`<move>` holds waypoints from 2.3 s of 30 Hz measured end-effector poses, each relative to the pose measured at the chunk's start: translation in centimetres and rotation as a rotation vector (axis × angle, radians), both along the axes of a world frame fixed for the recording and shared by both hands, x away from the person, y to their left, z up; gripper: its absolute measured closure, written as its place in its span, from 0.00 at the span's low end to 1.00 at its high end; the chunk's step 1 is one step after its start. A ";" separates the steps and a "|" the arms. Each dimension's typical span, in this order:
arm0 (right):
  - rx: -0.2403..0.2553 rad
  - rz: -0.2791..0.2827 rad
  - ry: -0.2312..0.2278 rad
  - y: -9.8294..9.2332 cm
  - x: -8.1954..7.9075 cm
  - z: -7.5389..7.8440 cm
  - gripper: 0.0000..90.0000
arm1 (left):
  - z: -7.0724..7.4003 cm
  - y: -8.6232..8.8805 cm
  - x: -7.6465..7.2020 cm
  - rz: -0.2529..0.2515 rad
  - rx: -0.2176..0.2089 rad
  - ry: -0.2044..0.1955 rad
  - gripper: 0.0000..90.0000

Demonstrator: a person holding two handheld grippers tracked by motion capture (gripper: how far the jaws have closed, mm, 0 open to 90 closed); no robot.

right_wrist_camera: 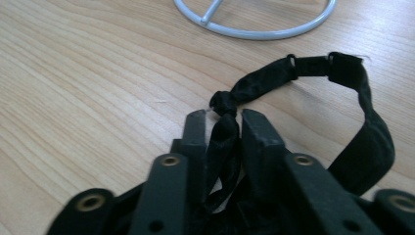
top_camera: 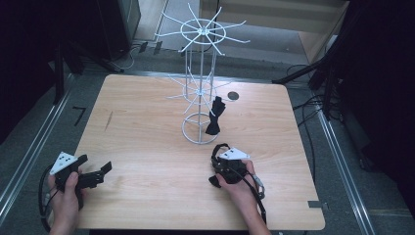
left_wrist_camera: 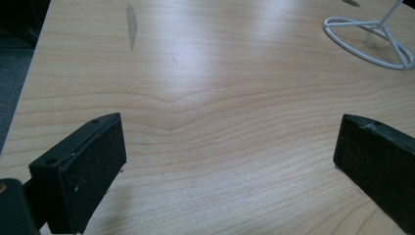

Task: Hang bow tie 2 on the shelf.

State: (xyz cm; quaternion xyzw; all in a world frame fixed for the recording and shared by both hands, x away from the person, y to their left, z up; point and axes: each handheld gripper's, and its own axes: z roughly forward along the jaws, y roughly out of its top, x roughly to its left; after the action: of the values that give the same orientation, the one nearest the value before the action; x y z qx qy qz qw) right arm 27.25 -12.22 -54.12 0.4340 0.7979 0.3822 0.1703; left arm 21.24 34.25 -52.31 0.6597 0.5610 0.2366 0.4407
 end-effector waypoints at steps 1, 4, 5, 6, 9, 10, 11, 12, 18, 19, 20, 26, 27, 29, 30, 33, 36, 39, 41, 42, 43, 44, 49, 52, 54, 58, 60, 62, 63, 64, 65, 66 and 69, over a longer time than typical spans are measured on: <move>0.002 0.007 0.006 0.1 0.0 0.0 0.91 | 0.0 0.0 0.0 0.000 0.000 0.000 0.00; 0.000 0.029 0.007 0.2 -0.2 0.1 0.99 | 0.0 0.0 0.0 0.000 0.000 0.000 0.00; 0.011 0.035 0.007 0.2 -0.2 0.3 0.99 | 0.0 0.0 0.0 0.000 0.000 0.000 0.00; 0.028 0.045 -0.002 0.2 -0.2 0.4 1.00 | 0.0 0.0 0.0 0.000 0.000 0.000 0.00; 0.027 0.054 -0.045 0.3 -0.5 0.9 1.00 | 0.0 0.0 0.0 -0.001 0.000 0.001 0.00; 0.031 0.058 -0.064 0.3 -0.6 1.1 1.00 | 0.0 0.0 0.0 -0.001 0.000 0.000 0.00; 0.035 0.052 -0.074 0.4 -0.7 1.2 1.00 | 0.0 0.0 0.0 -0.001 0.000 0.001 0.00; 0.037 0.056 -0.090 0.4 -0.8 1.4 1.00 | 0.0 0.0 0.0 -0.001 0.000 0.000 0.00; 0.102 0.043 -0.211 0.2 -1.6 2.9 1.00 | 0.0 0.0 0.0 -0.001 0.001 0.000 0.00; 0.111 0.045 -0.232 0.2 -1.8 3.2 1.00 | 0.0 0.0 0.0 -0.001 0.001 0.000 0.00; 0.124 0.044 -0.253 0.2 -2.0 3.5 1.00 | 0.0 0.0 0.0 0.000 0.001 0.001 0.00; 0.175 0.042 -0.333 0.0 -2.8 4.8 1.00 | 0.0 0.0 0.0 -0.003 0.003 0.000 0.00; 0.179 0.040 -0.342 0.0 -2.9 5.0 1.00 | 0.0 0.0 0.0 -0.003 0.003 0.001 0.00; 0.188 0.043 -0.368 0.0 -3.2 5.4 1.00 | 0.0 0.0 0.1 -0.004 0.004 0.002 0.00; 0.193 0.042 -0.378 0.0 -3.3 5.6 1.00 | 0.0 -0.1 0.1 -0.003 0.004 0.002 0.00; 0.199 0.046 -0.414 0.0 -3.6 6.2 1.00 | 0.0 -0.1 0.1 -0.003 0.006 0.001 0.00; 0.211 0.043 -0.439 0.0 -3.9 6.7 1.00 | 0.0 -0.1 0.1 -0.002 0.006 0.001 0.00; 0.214 0.043 -0.455 0.0 -4.1 7.2 1.00 | 0.0 -0.1 0.1 -0.003 0.007 0.002 0.00; 0.219 0.040 -0.466 0.0 -4.2 7.5 1.00 | 0.0 -0.1 0.1 -0.003 0.008 0.003 0.00; 0.218 0.044 -0.470 0.0 -4.2 7.7 1.00 | 0.0 -0.1 0.1 -0.003 0.008 0.003 0.00; 0.221 0.041 -0.472 0.0 -4.2 7.8 1.00 | 0.0 -0.1 0.1 -0.002 0.008 0.002 0.00; 0.222 0.042 -0.477 0.1 -4.3 7.9 1.00 | 0.0 -0.1 0.1 -0.003 0.008 0.003 0.00; 0.233 0.044 -0.494 0.2 -4.5 8.5 1.00 | 0.0 -0.1 0.1 -0.003 0.009 0.003 0.00; 0.241 0.043 -0.510 0.3 -4.6 8.9 1.00 | 0.0 -0.1 0.1 -0.003 0.009 0.003 0.00; 0.245 0.042 -0.521 0.3 -4.7 9.2 1.00 | 0.0 -0.1 0.1 -0.003 0.010 0.003 0.00; 0.255 0.042 -0.537 0.4 -4.9 9.7 1.00 | 0.0 -0.1 0.1 -0.003 0.010 0.003 0.00; 0.260 0.041 -0.543 0.4 -4.9 9.9 1.00 | 0.0 -0.1 0.1 -0.004 0.010 0.004 0.00; 0.261 0.042 -0.548 0.5 -5.0 10.1 1.00 | 0.0 -0.1 0.1 -0.003 0.011 0.004 0.00; 0.260 0.041 -0.551 0.5 -5.0 10.1 1.00 | 0.0 -0.1 0.1 -0.004 0.010 0.004 0.00; 0.259 0.041 -0.555 0.5 -5.0 10.2 1.00 | 0.0 -0.1 0.1 -0.003 0.010 0.003 0.00; 0.260 0.039 -0.555 0.5 -5.0 10.3 1.00 | 0.0 -0.1 0.1 -0.003 0.010 0.003 0.00; 0.260 0.039 -0.562 0.5 -5.0 10.3 1.00 | 0.0 -0.1 0.1 -0.003 0.010 0.003 0.00; 0.263 0.038 -0.570 0.5 -5.1 10.6 1.00 | 0.0 -0.1 0.1 -0.003 0.010 0.003 0.00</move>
State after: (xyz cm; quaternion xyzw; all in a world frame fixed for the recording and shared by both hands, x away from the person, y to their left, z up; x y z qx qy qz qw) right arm 22.12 -11.67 -43.53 0.3128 0.6696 0.5916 0.3223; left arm 21.32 34.13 -52.30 0.6631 0.5595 0.2377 0.4368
